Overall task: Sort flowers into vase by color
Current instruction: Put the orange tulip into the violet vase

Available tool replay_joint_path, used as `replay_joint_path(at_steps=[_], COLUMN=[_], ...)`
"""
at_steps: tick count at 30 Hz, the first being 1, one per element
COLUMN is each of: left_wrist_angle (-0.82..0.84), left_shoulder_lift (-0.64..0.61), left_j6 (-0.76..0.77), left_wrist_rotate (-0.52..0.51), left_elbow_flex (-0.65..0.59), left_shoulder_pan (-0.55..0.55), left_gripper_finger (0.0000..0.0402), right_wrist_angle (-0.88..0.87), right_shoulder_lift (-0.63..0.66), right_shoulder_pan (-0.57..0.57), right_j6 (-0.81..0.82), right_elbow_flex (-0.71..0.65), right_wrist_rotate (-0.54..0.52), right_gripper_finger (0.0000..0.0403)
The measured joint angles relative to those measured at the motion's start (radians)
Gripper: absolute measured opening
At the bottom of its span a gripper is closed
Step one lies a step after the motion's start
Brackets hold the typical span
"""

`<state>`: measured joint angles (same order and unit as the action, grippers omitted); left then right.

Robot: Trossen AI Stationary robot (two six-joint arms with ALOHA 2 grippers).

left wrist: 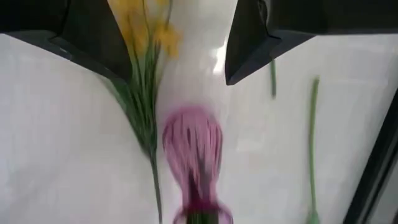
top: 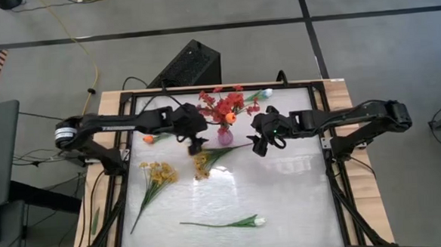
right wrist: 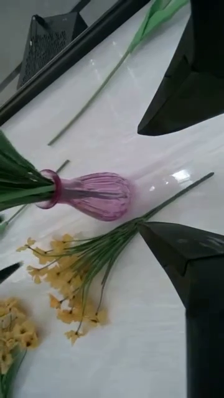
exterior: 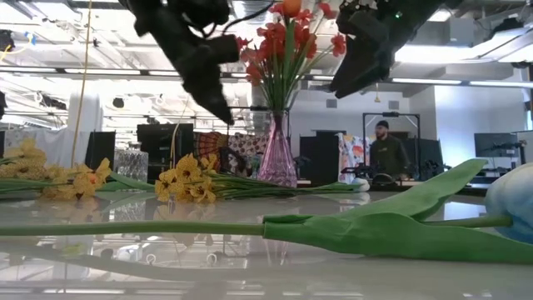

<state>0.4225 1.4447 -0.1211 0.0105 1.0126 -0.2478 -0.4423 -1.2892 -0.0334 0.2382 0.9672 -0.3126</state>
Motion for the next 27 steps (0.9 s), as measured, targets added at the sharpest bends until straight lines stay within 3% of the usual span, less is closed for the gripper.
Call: replay_joint_path(at_steps=[7, 11, 20, 27], left_wrist_angle=[0.277, 0.285, -0.039, -0.149], left_shoulder_lift=[-0.101, -0.129, -0.118, 0.004], left_j6=[-0.052, -0.104, -0.202, -0.208], left_wrist_rotate=[-0.137, -0.164, -0.181, -0.092], left_elbow_flex=[-0.003, -0.056, -0.317, -0.358], left_shoulder_pan=[-0.012, -0.049, -0.22, -0.337], left_gripper_finger=[0.0246, 0.0246, 0.0246, 0.024], right_wrist_angle=[0.004, 0.016, 0.011, 0.035], right_shoulder_lift=[0.0, 0.0, -0.001, -0.001], right_shoulder_pan=[0.0, 0.0, 0.058, 0.088], right_j6=[0.0, 0.005, 0.094, 0.12], right_elbow_flex=[0.0, 0.0, 0.0, 0.0], right_wrist_rotate=[0.0, 0.0, 0.005, 0.004], right_gripper_finger=[0.0265, 0.0265, 0.0265, 0.0265])
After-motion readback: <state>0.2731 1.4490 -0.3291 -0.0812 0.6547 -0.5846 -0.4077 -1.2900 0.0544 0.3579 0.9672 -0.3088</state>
